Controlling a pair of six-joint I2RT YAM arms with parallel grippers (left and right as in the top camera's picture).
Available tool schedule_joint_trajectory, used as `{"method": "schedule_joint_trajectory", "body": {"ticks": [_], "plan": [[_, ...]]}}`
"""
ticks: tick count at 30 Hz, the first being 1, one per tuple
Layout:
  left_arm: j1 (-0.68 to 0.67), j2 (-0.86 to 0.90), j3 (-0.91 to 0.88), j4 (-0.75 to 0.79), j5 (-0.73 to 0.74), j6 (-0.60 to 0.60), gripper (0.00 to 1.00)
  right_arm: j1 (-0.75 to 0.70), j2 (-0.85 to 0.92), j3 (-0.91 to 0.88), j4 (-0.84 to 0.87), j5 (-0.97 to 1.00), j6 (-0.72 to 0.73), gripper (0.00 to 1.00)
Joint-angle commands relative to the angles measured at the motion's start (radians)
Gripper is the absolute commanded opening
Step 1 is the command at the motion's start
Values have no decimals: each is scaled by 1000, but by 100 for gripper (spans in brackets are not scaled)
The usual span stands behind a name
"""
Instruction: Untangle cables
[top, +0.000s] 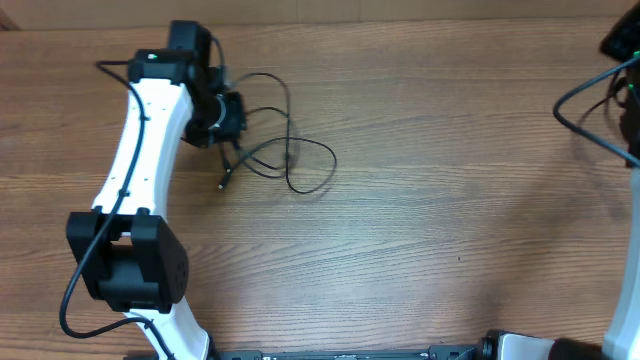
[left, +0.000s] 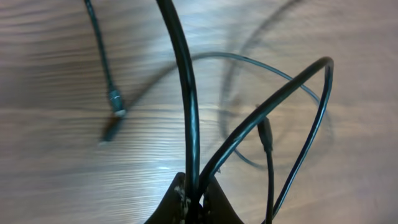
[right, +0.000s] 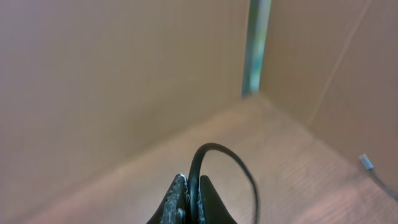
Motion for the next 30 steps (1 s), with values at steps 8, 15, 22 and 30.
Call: {"method": "schedule_joint_trajectory", "body": {"ticks": [8,15,22,30], "plan": [[-61,-5,-2,-42,-25,130,4,-41,67,20,76,-23,3,4],[-61,-5,-2,-58,-34,130,4,-142,72,19,75,-23,3,4],[-61,-5,-2,-55,-33,130,4,-267,130,17,-29,-28,62,4],[-63,-5,-2,-60,-33,130,4,-333,261,-10,-147,-141,106,4]]}}
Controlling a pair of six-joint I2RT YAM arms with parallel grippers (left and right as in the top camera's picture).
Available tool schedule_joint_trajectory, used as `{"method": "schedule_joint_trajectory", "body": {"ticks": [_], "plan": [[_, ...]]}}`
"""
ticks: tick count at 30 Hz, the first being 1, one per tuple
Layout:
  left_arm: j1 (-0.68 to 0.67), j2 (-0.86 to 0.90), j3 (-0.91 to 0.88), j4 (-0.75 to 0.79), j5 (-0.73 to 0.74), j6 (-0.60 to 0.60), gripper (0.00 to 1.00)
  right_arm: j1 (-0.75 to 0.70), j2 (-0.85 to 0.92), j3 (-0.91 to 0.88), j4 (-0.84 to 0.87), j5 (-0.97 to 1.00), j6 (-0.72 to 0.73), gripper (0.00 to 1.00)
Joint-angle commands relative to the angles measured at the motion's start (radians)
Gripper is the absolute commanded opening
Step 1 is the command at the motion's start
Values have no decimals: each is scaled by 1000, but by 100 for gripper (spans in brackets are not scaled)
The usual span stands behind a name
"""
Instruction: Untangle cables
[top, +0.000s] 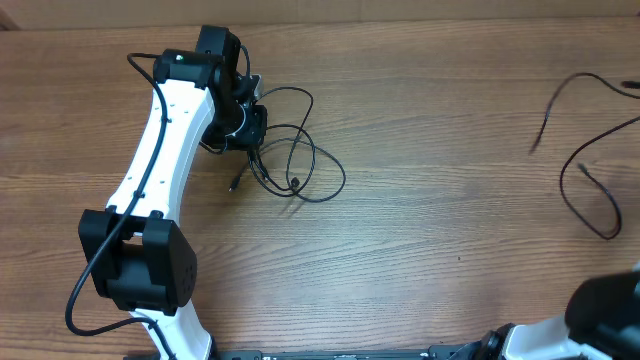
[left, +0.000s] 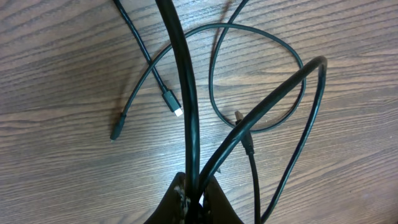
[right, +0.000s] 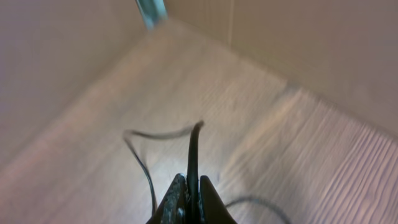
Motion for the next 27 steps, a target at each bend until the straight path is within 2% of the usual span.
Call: {"method": "schedule_joint_trajectory", "body": {"ticks": [1,6,7,9,10,11,13,14,20,25,27], "plan": [[0,-5,-2,-3,-5,15,4,-3,56,-6,-19,-48,23,4],[0,-5,-2,-1,-5,15,4,-3,89,-6,-61,-47,23,4],[0,-5,-2,-2,-5,15,4,-3,89,-6,-64,-47,23,8],[0,-5,-2,0,-5,15,4,-3,89,-6,-64,-47,23,26],[0,-5,-2,1,-5,15,4,-3,89,-6,-64,-47,23,43],[0,-5,-2,1,-5,15,4,-3,89,-6,-64,-47,23,55],[0,-5,-2,0,-5,16,4,-3,89,-6,-64,-47,23,70],[0,-5,-2,0,-6,16,4,-3,89,-6,-64,-47,23,73],[0,-5,-2,1,-6,16,4,-3,89,-6,-64,-145,23,82],[0,-5,-2,1,-5,16,4,9,89,-6,-57,-444,10,85],[0,-5,-2,4,-3,16,4,23,89,-6,-59,-565,-40,85]]}}
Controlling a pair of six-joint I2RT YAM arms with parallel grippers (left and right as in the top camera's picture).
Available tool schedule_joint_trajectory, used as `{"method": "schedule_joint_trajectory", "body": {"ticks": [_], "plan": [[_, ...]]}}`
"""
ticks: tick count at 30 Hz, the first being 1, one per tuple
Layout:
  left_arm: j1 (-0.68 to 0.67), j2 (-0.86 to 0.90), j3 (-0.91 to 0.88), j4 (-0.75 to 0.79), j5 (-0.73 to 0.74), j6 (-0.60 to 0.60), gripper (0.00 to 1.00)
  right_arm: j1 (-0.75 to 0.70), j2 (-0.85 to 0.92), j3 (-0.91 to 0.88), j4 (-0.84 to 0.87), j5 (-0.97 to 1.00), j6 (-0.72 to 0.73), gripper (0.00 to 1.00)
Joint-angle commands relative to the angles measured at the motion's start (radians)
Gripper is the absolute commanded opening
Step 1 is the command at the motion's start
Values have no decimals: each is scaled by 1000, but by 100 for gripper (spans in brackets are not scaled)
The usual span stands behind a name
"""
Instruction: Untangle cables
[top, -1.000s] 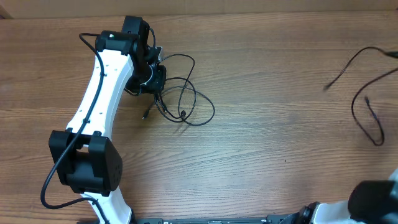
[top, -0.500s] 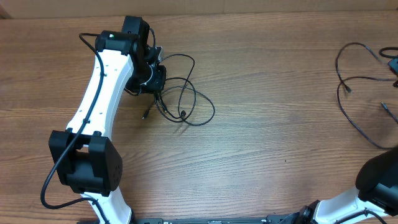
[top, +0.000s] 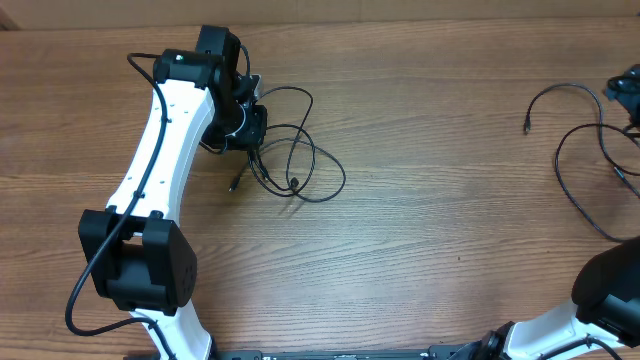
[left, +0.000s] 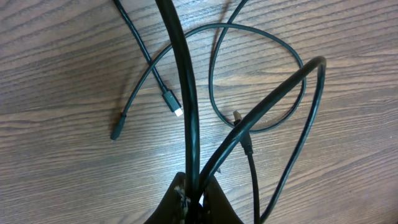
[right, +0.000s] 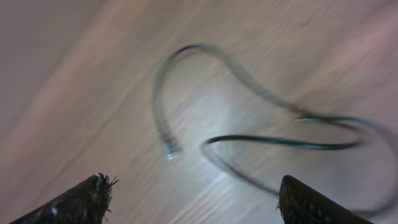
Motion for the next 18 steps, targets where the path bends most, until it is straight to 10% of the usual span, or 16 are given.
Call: {"method": "schedule_joint_trajectory", "body": {"ticks": [1,14,15,17,18], "plan": [[0,-5,-2,7,3,16,4,35,-15,5,-1,-296,-73,85],[0,-81,-1,105,391,318,5,388,-15,5,-226,-402,-334,99],[0,-93,-1,106,377,328,13,415,-15,5,-233,-400,-336,100],[2,-111,-1,104,278,319,81,460,-15,4,-239,-400,-336,100],[3,-117,-1,99,215,298,93,484,-15,4,-241,-400,-336,100]]}}
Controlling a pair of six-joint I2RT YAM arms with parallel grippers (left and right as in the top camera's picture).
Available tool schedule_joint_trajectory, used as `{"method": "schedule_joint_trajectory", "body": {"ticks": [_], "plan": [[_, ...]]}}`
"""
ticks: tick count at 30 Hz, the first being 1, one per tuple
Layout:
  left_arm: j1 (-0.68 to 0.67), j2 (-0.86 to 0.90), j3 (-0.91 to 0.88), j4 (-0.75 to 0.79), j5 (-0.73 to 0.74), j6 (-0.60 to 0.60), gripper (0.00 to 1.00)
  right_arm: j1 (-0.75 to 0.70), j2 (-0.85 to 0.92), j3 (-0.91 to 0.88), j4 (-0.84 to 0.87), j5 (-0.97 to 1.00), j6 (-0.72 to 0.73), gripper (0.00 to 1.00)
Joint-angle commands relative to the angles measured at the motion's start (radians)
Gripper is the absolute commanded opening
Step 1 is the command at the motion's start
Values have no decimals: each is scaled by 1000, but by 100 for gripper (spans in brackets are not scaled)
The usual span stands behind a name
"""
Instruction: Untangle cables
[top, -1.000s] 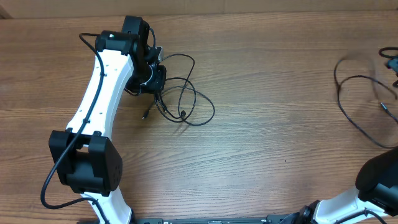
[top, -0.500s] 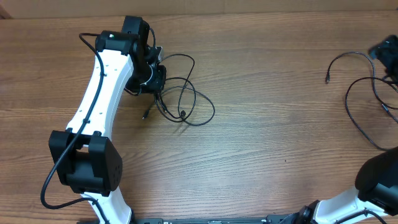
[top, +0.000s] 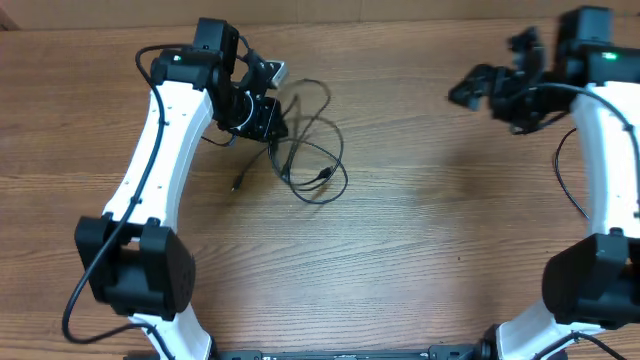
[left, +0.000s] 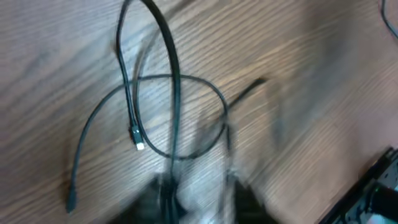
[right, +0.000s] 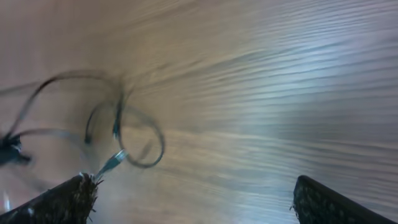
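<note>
A tangle of thin black cables (top: 312, 158) lies on the wooden table at the back left, with looped strands and small plugs (left: 138, 146). My left gripper (top: 270, 122) is at the tangle's left edge. The left wrist view is blurred, but its fingers (left: 163, 198) stand apart, one strand running down by the left finger. My right gripper (top: 472, 90) hangs open and empty over the back of the table, right of centre, its fingertips (right: 84, 186) wide apart. From there the tangle (right: 124, 132) shows far off.
A separate black cable (top: 562, 178) lies at the table's right edge, partly behind the right arm (top: 610, 130). The left arm (top: 150, 180) runs from the front left up to the tangle. Bare wood (top: 420, 230) lies between the two arms.
My right gripper, still open, has moved from the far right edge toward the table's middle. My left gripper's fingers, shut on two strands before, now stand apart, and the loops have shifted.
Both grippers were shut on cable, the right one holding a strand at the far right. Then the separate cable lay at the right, with the right still shut on it. Then the right gripper was open, the cable let go. Now it faces the tangle.
</note>
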Motion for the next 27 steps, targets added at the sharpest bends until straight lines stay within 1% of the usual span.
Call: {"method": "schedule_joint_trajectory", "body": {"ticks": [1,5,8,12,16,19,21,23,27], "plan": [[3,-85,0,-11,-130,28,96,90,-15,5,-5,-18,-44,100],[3,-84,-1,-64,-245,7,93,163,-15,4,-5,-8,-44,100],[3,-84,-1,-81,-309,-21,91,209,-15,3,-5,48,-43,100],[11,-84,-1,-79,-414,-124,94,256,-13,-5,-5,74,-42,100],[37,-84,-1,-72,-503,-299,99,296,-13,-42,23,73,-35,100],[69,-84,-1,-72,-518,-428,99,328,-13,-92,73,73,-11,100],[91,-84,-1,-73,-513,-487,100,349,-13,-127,119,73,22,100],[107,-84,-1,-73,-505,-516,100,374,-13,-160,172,73,36,100],[119,-84,-1,-73,-480,-515,100,428,-13,-220,281,74,36,98]]}}
